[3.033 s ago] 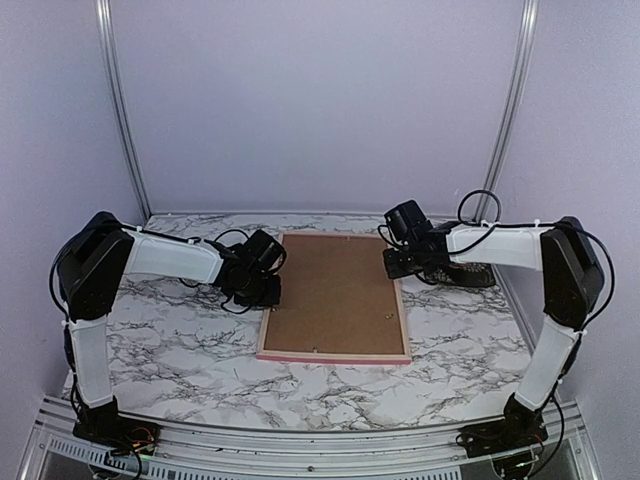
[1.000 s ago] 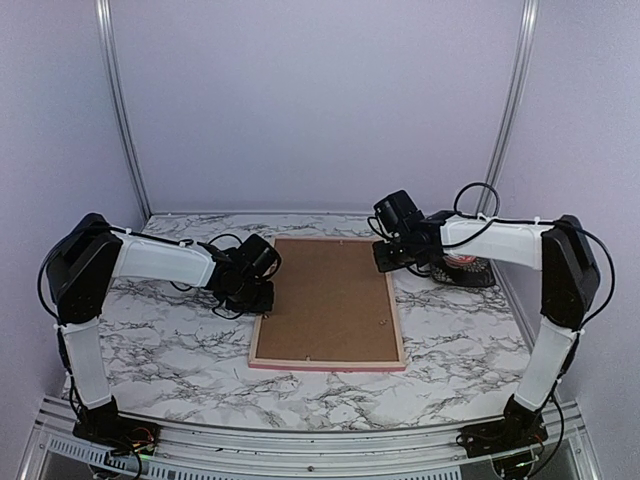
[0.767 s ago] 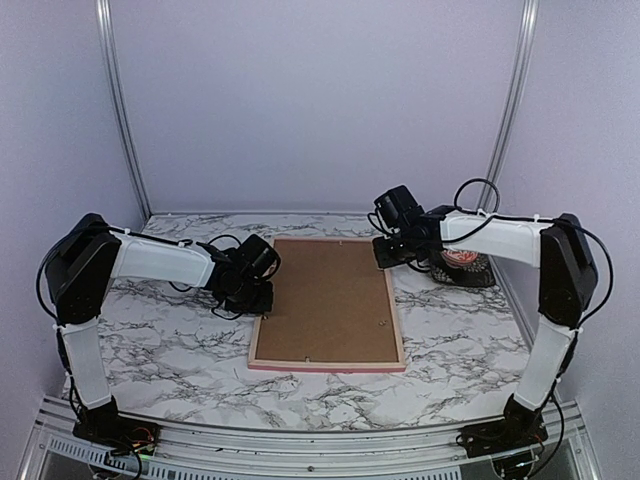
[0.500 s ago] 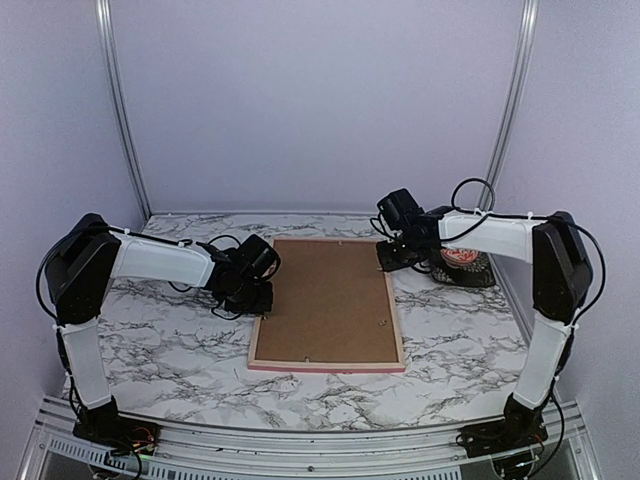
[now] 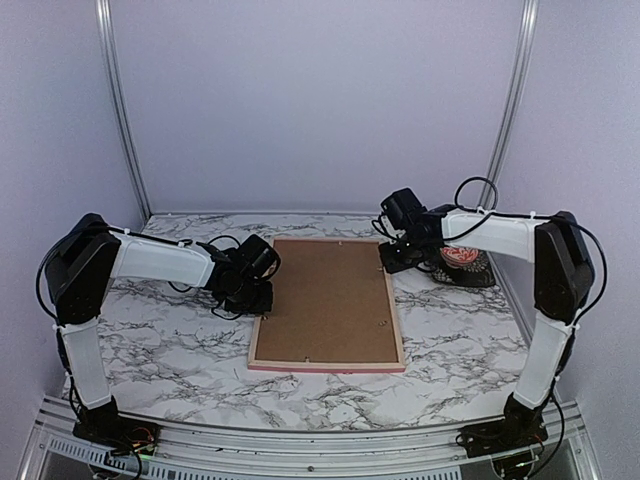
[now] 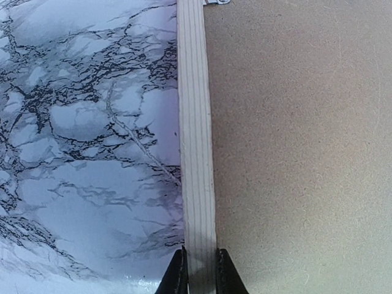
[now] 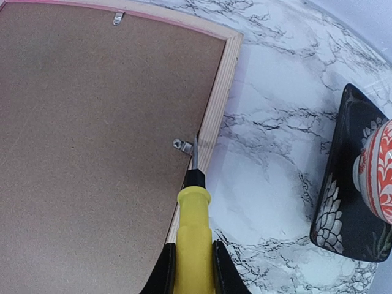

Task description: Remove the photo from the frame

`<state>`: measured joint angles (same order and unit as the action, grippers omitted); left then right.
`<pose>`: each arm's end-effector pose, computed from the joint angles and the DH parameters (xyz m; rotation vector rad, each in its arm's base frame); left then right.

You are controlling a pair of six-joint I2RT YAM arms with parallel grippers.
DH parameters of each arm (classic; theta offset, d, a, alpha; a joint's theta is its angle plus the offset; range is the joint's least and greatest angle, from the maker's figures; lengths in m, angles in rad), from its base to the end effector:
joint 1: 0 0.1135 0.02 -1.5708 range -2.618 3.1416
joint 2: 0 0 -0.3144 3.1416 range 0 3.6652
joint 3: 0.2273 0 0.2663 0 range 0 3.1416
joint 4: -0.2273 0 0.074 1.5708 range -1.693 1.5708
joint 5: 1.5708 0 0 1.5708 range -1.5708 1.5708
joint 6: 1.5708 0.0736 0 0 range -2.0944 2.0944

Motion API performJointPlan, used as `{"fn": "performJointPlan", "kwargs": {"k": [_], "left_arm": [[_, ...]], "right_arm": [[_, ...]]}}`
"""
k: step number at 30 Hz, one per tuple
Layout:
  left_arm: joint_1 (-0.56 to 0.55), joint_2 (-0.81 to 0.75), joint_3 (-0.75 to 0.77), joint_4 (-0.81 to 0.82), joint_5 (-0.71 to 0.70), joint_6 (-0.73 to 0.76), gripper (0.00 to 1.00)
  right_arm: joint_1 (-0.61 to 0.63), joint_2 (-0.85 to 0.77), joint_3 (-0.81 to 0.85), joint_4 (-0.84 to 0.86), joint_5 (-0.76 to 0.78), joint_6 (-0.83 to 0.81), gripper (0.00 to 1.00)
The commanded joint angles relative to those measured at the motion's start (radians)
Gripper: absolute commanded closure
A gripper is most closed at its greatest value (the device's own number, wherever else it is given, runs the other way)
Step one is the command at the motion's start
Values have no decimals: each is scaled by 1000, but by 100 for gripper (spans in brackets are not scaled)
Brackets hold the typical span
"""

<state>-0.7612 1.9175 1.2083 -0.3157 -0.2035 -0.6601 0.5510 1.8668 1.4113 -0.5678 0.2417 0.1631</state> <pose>0.3278 -0.2918 0.1609 0.0569 2.5860 -0.2721 0.3899 0.2189 0.2298 -0.4057 2.5161 -0.0398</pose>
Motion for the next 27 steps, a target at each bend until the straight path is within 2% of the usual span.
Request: {"fn": "performJointPlan", "kwargs": {"k": [1,6,13,22,27], "left_arm": [[-5,-12,1,-71,-5,-12,100],[-5,-9,1,-69,-5,-12,100],[-4,-12,2,-69,-7,-8,100],[-6,-13,-3,-68,-1,-2,100],[-8,-22,-8,-69,6,11,100]], "right_arm": [[-5,-41,-13,-148,-104,-20,100],[-5,-88,-46,-171,-151,-24,100],[-5,-112,-22,-144,-34,9,100],[-5,-53,27,8,-6,21,100],[-5,-6,42,134,-45,24,100]]}}
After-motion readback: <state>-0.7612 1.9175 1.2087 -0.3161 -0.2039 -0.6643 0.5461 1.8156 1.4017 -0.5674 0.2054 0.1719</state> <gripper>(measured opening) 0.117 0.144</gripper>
